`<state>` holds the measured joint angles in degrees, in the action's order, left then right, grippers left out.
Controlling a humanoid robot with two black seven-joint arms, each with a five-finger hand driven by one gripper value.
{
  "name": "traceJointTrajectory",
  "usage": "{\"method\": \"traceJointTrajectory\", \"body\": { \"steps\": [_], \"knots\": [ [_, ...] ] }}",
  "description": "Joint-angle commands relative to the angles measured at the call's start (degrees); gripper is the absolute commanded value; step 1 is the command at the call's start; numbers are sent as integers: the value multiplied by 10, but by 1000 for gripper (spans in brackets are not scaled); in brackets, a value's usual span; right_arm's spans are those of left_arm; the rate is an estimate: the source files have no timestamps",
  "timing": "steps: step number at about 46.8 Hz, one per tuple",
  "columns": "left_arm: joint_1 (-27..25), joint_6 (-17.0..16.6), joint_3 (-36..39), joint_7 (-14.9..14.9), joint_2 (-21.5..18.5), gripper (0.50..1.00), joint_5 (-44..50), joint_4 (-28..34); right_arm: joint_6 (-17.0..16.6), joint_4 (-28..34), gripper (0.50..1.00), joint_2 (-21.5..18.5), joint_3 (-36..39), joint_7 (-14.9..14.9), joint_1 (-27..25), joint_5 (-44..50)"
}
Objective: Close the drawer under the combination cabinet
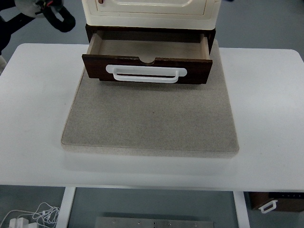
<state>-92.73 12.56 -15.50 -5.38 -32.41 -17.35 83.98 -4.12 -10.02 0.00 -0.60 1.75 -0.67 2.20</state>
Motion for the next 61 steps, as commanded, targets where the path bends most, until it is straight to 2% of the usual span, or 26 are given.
{"method": "traceJointTrajectory", "body": {
  "steps": [1, 4, 10, 13, 25, 32, 36, 41, 48, 54, 61],
  "knots": [
    [-1, 1, 28, 10, 9, 996, -42, 5, 0, 0, 952, 0, 0, 0, 0, 0],
    [2, 10, 38, 29, 22, 996, -65, 6, 0, 0, 952, 0, 0, 0, 0, 0],
    [12, 56, 42, 91, 37, 996, -70, 7, 1, 0, 952, 0, 0, 0, 1, 0],
    [15, 69, 52, 115, 45, 996, -71, 11, 1, 0, 952, 0, 0, 0, 1, 0],
    [17, 87, 108, 164, 67, 996, -76, 11, 0, 0, 952, 0, 0, 0, 1, 0],
    [18, 165, 111, 226, 68, 996, -76, 8, 0, 0, 952, 0, 0, 0, 0, 0],
    [25, 192, 113, 260, 75, 996, -80, 7, 1, 0, 952, 0, 0, 0, 0, 0],
    [39, 199, 121, 305, 90, 996, -88, 0, 0, 0, 952, 0, 0, 0, 1, 0],
    [41, 199, 144, 348, 97, 999, -99, -14, 1, 0, 952, 0, 0, 0, 1, 0],
    [48, 200, 145, 372, 111, 999, -129, -38, 0, 0, 952, 0, 0, 0, 1, 0],
    [46, 200, 146, 385, 132, 999, -146, -53, 0, 0, 952, 0, 0, 0, 0, 0]
  ]
}}
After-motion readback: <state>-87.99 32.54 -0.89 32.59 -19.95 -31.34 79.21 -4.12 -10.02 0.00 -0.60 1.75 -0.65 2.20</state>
